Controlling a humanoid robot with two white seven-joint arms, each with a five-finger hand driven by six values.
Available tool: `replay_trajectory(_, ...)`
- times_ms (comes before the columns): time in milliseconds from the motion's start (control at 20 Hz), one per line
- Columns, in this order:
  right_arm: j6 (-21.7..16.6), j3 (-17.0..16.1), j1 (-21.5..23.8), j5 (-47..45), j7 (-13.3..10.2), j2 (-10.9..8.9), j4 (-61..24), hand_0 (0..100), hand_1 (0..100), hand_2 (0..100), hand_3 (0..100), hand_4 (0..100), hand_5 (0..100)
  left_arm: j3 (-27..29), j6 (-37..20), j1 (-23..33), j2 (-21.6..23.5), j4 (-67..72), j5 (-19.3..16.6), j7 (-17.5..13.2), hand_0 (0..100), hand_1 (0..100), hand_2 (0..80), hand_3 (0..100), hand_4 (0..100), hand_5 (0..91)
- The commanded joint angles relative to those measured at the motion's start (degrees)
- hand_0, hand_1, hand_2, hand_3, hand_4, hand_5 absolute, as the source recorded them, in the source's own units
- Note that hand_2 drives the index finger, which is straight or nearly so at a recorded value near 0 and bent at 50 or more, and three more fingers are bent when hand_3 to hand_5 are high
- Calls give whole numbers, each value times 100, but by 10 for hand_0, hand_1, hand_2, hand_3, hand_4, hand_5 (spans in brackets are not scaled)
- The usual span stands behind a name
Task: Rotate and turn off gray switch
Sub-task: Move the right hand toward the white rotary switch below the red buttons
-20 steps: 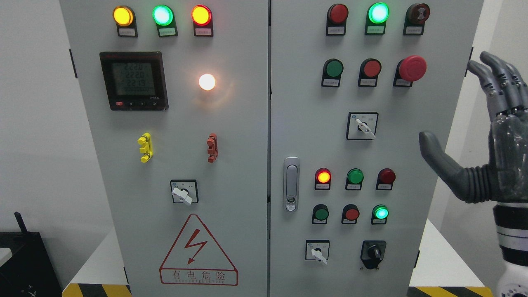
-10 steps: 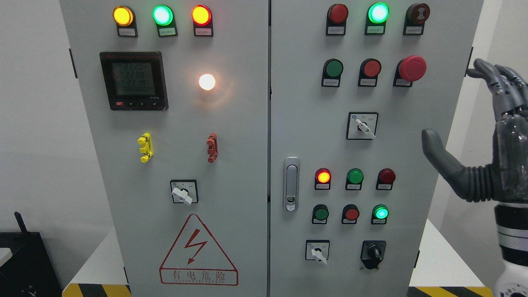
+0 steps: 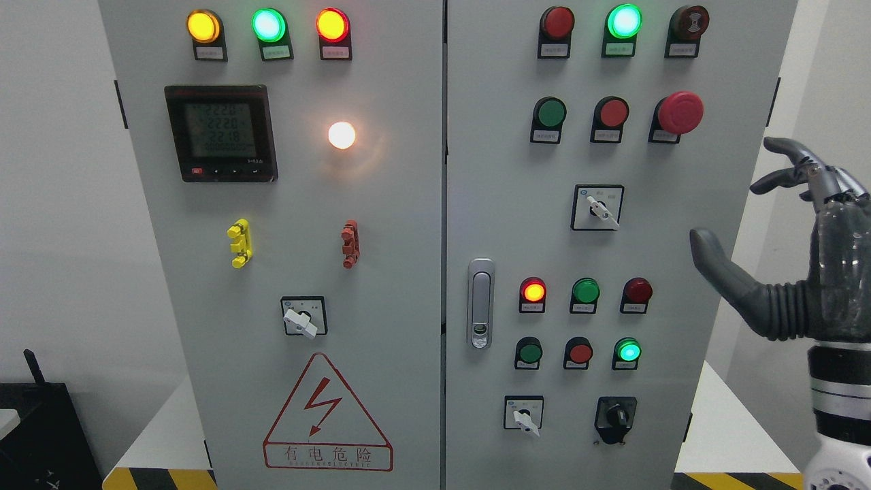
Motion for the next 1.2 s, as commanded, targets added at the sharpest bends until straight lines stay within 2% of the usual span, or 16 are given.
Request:
replay_trajectory(0, 138, 308, 26, -2, -27, 366, 270, 76, 337, 300, 701, 756, 956, 185, 0, 0, 0, 1, 0, 2, 120, 389, 0, 0, 0, 0)
replay_trajectory(100, 199, 431, 26, 25, -27, 472, 305, 80, 330, 352, 718, 762, 963, 185, 0, 0, 0, 1, 0, 2, 120, 389, 0, 0, 0, 0)
replay_trajectory(300, 586, 616, 34, 25, -27, 604, 349, 56, 306, 395, 734, 774, 973, 185, 0, 0, 0, 1, 0, 2, 120, 389, 0, 0, 0, 0)
replay_trajectory(450, 595, 651, 34, 25, -27, 639, 402, 21, 309, 421, 756, 788, 977, 185, 0, 0, 0, 1, 0, 2, 120, 389, 0, 0, 0, 0)
replay_trajectory(800, 604, 792, 17, 51, -27, 947, 481, 7, 327, 439, 822, 832, 989, 185, 0, 0, 0, 1, 0, 2, 120, 389, 0, 0, 0, 0)
replay_trajectory(1050, 612, 774, -36, 306, -36, 973, 560, 5, 345, 467, 882, 858, 994, 185, 0, 0, 0, 1, 0, 2, 120, 389, 0, 0, 0, 0)
replay_trajectory(1150, 779, 765, -115, 463, -88, 973, 586, 4, 351, 468, 884, 859, 994, 185, 0, 0, 0, 1, 0, 2, 120, 389, 0, 0, 0, 0)
